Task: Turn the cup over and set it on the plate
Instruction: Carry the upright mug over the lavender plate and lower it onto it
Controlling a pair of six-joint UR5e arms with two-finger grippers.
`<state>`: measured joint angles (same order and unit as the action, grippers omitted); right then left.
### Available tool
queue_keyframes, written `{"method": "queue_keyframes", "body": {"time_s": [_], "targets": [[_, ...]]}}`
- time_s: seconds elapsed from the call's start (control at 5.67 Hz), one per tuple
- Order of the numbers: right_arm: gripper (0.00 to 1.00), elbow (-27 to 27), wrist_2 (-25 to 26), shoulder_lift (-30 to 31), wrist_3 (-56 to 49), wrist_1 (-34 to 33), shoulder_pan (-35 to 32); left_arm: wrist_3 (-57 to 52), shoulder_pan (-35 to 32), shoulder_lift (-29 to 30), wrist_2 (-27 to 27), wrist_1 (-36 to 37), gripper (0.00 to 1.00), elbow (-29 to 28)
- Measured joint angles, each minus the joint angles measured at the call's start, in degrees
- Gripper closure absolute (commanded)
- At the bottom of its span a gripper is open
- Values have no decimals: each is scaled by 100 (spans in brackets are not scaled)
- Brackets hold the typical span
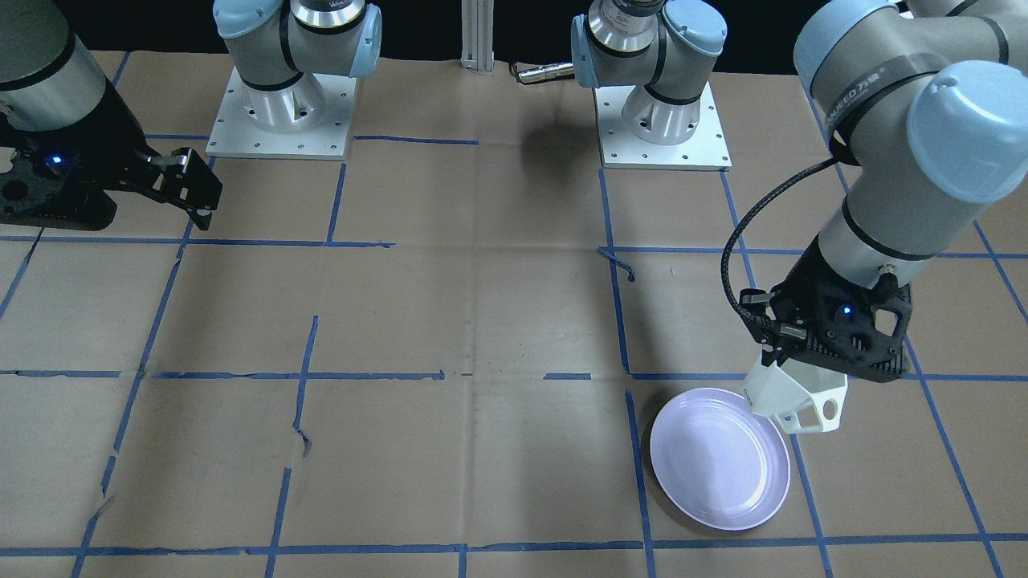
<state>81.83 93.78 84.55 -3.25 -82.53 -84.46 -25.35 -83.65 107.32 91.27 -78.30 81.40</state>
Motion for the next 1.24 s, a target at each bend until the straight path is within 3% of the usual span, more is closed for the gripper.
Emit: {"method": "queue_keyframes", "body": {"time_s": [0.53,1.06,1.24], "targets": [[0,0,0,0,0,1,0,-102,-175,822,34,380,100,98],[0,0,0,0,0,-5,0,-315,-170,991,74,525,97,248],[0,0,0,0,0,-4,0,-320,-161,1070,92,662,63,267]]}}
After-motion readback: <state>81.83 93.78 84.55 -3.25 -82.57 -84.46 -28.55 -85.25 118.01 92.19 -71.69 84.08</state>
